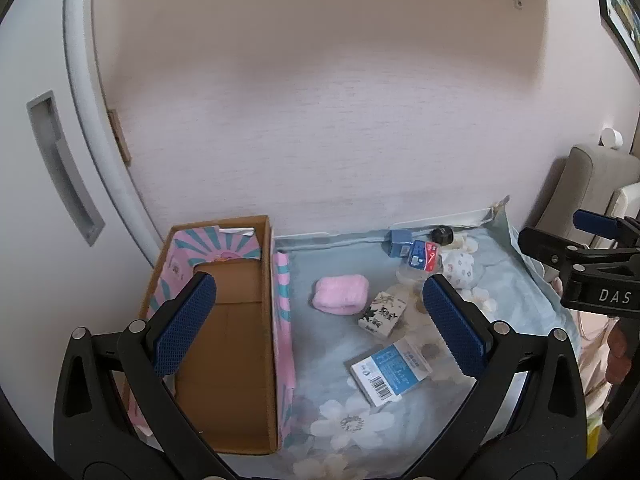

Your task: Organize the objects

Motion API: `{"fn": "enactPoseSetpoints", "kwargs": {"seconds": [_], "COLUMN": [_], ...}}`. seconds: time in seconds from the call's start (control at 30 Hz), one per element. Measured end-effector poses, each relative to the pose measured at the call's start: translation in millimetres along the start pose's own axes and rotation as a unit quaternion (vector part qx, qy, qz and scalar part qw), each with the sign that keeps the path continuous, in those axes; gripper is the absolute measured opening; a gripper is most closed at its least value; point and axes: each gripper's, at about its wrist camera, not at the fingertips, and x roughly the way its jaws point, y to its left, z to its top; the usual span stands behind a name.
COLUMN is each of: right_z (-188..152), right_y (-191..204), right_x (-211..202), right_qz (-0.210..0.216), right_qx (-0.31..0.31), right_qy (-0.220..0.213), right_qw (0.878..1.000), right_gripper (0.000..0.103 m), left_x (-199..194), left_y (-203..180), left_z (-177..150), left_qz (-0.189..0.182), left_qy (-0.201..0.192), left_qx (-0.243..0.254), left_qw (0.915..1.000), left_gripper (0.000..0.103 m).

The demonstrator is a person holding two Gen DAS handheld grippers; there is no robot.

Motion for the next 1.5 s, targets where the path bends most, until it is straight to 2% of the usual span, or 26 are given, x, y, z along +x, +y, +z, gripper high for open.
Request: {"fn": "enactPoseSetpoints", "kwargs": {"seconds": [1.5], "right_z": [-0.8], "right_y": [5.4], "right_x": [-18.9], "right_qz": [0.0], "right_qx": [-0.005], "right_qy": [-0.02], "right_qw": [1.0], "right_gripper": [0.103], "left_x": [-11.4], "left_y": [2.8], "left_z": [-2.4], "left_qz": [-0.023], "left_qy": [0.0], "left_qx": [-0.001], "left_qw": [0.9997], "left_gripper": [0.103]}}
